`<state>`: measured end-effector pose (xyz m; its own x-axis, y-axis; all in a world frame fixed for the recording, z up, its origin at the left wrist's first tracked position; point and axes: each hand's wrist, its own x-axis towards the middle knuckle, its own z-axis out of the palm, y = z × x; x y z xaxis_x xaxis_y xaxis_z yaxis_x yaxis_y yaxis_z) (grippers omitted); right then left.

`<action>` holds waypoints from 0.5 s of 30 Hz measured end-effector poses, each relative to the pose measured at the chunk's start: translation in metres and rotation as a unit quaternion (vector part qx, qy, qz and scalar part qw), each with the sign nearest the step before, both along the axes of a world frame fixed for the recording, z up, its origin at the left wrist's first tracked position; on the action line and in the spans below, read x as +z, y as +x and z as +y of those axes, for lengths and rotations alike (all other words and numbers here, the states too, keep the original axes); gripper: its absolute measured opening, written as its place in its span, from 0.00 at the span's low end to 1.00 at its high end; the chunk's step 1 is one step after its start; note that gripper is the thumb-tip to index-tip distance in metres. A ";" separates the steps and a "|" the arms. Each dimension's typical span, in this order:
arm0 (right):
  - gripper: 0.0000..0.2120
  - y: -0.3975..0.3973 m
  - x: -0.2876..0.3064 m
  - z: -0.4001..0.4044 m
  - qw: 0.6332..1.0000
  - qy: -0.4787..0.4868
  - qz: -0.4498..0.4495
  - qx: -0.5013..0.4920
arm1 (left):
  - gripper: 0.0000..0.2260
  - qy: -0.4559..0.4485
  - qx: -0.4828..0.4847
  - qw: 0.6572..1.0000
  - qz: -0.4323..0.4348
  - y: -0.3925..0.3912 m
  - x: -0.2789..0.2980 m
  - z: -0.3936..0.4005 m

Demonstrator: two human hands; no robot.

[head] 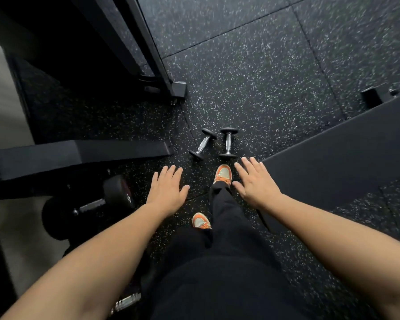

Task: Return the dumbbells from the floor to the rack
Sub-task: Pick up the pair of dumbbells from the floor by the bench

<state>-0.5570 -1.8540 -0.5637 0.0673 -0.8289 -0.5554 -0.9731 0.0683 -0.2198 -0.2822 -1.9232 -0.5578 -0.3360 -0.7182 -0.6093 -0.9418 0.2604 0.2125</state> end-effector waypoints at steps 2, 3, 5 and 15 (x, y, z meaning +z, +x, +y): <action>0.31 -0.010 -0.021 -0.025 1.000 0.009 -0.002 -0.002 | 0.30 0.004 -0.006 1.000 -0.006 -0.013 -0.018 -0.026; 0.31 -0.016 -0.033 -0.038 1.000 0.014 -0.006 -0.003 | 0.29 0.004 -0.009 1.000 -0.006 -0.019 -0.030 -0.040; 0.30 -0.024 -0.056 -0.063 0.999 0.031 -0.013 -0.013 | 0.29 0.012 -0.013 1.000 -0.009 -0.031 -0.054 -0.065; 0.31 -0.044 -0.277 -0.157 0.985 0.102 -0.045 -0.135 | 0.28 0.071 -0.085 0.993 0.029 -0.086 -0.300 -0.164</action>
